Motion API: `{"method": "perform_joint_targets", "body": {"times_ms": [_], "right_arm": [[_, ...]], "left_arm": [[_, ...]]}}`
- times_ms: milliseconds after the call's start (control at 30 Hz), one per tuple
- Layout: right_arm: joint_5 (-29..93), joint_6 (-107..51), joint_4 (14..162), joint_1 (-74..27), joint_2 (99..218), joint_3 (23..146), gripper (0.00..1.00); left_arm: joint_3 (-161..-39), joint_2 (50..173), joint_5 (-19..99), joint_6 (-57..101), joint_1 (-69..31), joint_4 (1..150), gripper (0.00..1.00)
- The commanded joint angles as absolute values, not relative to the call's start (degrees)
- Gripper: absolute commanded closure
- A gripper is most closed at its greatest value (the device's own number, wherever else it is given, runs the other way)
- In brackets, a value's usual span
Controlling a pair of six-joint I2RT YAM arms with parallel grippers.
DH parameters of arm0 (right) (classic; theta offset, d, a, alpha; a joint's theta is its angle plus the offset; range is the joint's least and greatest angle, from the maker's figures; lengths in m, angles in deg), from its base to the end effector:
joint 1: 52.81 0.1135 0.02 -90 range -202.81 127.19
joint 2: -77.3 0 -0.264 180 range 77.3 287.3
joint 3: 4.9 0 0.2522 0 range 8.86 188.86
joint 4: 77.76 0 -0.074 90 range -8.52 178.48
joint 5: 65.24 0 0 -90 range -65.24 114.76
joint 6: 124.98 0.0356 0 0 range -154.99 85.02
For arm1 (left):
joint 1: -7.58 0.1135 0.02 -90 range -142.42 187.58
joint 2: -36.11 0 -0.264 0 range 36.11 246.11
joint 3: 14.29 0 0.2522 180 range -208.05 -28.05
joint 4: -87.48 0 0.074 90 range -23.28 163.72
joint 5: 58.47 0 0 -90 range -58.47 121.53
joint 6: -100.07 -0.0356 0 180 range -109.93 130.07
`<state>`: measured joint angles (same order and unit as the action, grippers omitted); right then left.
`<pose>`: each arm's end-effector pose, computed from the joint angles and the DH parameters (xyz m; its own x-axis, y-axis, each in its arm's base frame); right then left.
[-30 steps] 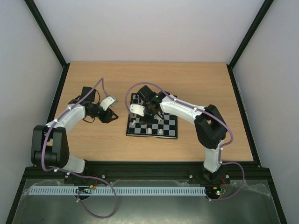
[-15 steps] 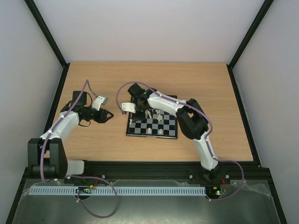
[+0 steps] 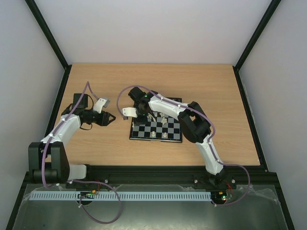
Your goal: Set up the chess pieces on the board
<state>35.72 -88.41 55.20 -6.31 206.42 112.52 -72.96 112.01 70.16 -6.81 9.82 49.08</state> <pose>0.3324 0.3601 0.1740 0.2759 -0.8547 -0.4397 -0.9373 -0.1380 -0.3199 0.2547 -0.0123 0.2108 -0.6959 0.1998 -0.6898 0.5473 0.7695 -0.3292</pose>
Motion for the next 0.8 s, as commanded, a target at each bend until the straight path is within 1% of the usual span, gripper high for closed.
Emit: {"method": "perform_joint_targets", "body": {"times_ms": [0, 333, 767], "right_arm": [[37.16, -90.12, 50.95, -5.67, 207.23, 114.05, 0.48], [37.55, -92.80, 49.02, -4.34, 208.19, 114.51, 0.49], [37.69, -94.86, 43.50, -3.50, 211.27, 119.07, 0.53]], "left_arm": [[-72.22, 110.72, 71.52, -6.36, 10.13, 49.85, 0.51], [-72.31, 110.12, 71.43, -6.29, 10.26, 49.62, 0.51], [-72.17, 109.90, 71.43, -6.14, 10.58, 49.81, 0.51]]}}
